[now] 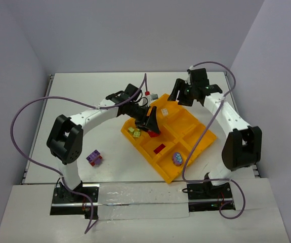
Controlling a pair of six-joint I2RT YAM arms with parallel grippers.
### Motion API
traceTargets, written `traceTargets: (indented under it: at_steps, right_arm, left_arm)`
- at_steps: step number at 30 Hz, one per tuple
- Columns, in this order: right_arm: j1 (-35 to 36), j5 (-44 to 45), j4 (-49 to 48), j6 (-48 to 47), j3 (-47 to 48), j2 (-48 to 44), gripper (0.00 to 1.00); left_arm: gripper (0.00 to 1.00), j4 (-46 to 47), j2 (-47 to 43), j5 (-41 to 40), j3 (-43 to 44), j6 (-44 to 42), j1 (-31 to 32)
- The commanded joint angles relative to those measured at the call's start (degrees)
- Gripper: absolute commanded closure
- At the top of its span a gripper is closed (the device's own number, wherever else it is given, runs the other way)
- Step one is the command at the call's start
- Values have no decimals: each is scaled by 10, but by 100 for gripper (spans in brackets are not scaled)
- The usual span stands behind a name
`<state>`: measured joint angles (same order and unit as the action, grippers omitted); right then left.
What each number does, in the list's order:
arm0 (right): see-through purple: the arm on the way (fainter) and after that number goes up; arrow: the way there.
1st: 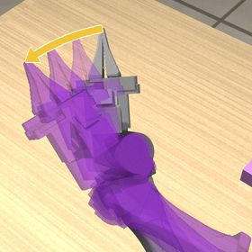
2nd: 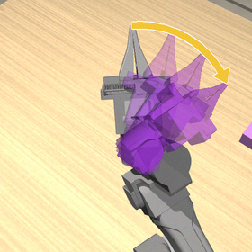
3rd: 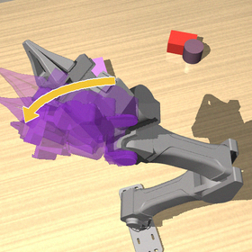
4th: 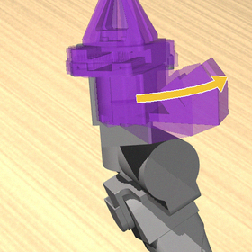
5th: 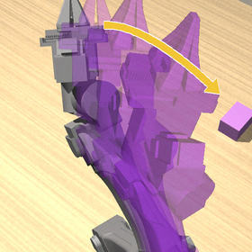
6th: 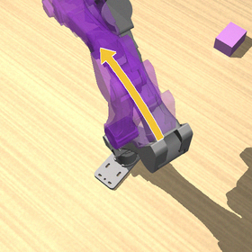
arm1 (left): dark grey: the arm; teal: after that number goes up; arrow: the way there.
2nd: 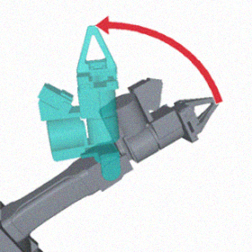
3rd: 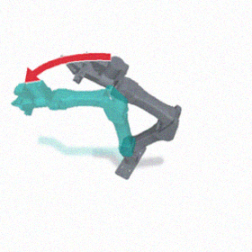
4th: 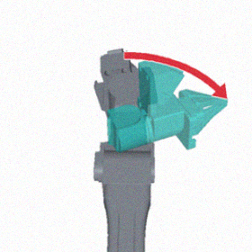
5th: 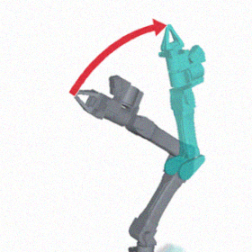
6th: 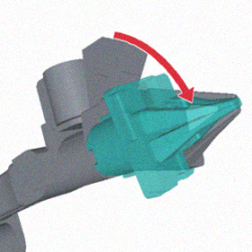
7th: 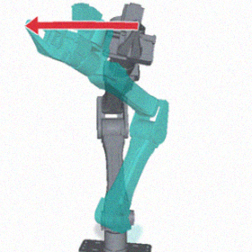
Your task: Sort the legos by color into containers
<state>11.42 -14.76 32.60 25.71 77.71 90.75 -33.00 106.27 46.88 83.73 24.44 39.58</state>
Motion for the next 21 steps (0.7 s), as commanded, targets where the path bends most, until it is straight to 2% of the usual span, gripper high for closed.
traceTargets:
  at_steps: [1, 4, 8, 14, 17, 21]
  right_arm:
    - [-3, 28, -9, -6, -7, -71, 31]
    - [-3, 32, 2, -13, 0, -80, 31]
    - [-3, 29, 8, -13, 5, -79, 31]
    - [-3, 21, -6, -5, -6, -84, 31]
    - [-3, 20, -8, -5, -12, -88, 31]
    - [-3, 19, -11, -5, -24, -102, 31]
  left_arm:
    - [35, 0, 5, 1, 45, -6, 13]
    - [28, -7, 4, 4, 49, -16, 21]
    - [25, -32, -5, -1, 55, -34, 25]
    - [12, -59, -31, -43, 59, -50, 26]
    - [13, -58, -44, -68, 51, -40, 26]
    - [19, -61, -90, -159, 27, -10, 19]
